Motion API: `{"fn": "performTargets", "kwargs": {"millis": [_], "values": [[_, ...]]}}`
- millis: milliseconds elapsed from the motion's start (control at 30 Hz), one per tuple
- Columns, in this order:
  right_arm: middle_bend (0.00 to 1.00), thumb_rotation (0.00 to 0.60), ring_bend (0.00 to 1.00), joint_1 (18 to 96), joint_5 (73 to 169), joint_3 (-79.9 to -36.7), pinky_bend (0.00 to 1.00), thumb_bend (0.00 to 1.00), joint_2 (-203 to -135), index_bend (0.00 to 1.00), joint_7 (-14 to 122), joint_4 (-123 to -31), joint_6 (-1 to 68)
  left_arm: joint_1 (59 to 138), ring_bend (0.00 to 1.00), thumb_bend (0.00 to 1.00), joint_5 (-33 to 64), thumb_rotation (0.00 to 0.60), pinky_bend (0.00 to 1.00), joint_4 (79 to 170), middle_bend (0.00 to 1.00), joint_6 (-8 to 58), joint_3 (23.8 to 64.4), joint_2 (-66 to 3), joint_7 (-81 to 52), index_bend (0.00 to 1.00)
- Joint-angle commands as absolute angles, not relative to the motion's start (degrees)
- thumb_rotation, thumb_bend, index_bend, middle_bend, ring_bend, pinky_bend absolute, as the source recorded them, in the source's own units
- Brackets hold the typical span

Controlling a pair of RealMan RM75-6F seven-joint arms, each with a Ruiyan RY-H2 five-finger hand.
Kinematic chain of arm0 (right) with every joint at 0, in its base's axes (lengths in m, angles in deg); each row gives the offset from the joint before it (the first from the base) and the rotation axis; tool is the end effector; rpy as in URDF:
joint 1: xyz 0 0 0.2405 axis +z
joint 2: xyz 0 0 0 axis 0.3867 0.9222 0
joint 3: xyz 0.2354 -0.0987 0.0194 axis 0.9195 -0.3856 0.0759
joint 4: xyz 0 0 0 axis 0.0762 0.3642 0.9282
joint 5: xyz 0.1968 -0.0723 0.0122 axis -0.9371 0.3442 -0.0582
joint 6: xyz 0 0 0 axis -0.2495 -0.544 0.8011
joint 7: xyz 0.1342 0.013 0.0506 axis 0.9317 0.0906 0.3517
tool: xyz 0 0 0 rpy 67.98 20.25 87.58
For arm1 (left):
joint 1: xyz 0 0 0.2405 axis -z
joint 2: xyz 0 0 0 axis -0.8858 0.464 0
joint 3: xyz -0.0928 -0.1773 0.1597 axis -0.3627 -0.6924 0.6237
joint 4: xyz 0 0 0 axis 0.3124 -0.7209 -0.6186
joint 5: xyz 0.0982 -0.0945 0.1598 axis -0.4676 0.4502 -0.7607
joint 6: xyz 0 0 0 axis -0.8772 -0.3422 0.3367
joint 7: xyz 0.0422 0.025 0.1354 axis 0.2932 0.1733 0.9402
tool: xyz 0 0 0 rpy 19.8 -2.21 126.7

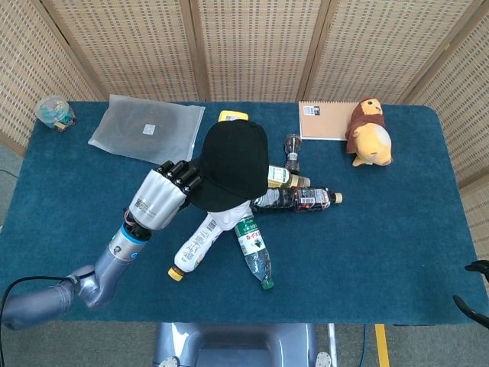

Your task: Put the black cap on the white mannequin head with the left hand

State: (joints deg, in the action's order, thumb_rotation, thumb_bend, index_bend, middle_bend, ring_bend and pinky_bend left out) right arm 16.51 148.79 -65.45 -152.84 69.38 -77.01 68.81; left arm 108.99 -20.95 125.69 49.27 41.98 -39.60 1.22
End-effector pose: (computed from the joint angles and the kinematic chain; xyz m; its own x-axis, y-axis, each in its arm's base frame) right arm -0.3628 -0.1130 0.2000 0.3826 0.1637 0.9093 -0.9237 0.0452 0.3806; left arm -0.0730 0.3368 0.0540 0.2432 -0.4940 0.8347 0.5563 -0.6339 -0.5373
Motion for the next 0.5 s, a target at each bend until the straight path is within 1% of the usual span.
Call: {"fn": "performTargets", "kwargs": {"millis": [33,333,500], "values": [[0.34,0.600,0.34,16.5,148.8,-65.4,0.30,0.17,-152.9,0.37,69.4,-76.9,68.8,108.3,0.49,0.47,-21.8,0.600,0.73,126.0,0.56,49.4,42.9,-39.8,1.5,0.75],[0.34,0.600,0.34,16.5,148.6,-65.5,0.30,0.17,-153.0,0.37,69.8,-76.5,68.7,105.9,0.49,0.46,-24.0,0.600,0.73,126.8,0.56,49.1,45.9,-39.1,2.7,0.75],[0.34,0.600,0.34,16.6,148.7,-65.5,0.30,0.17,-153.1,0.37,69.8,-76.4,68.5,104.8,0.49,0.44,-24.0,0.600,0.72,127.7,0.56,48.3,46.6,-38.7,2.9,0.75]]}}
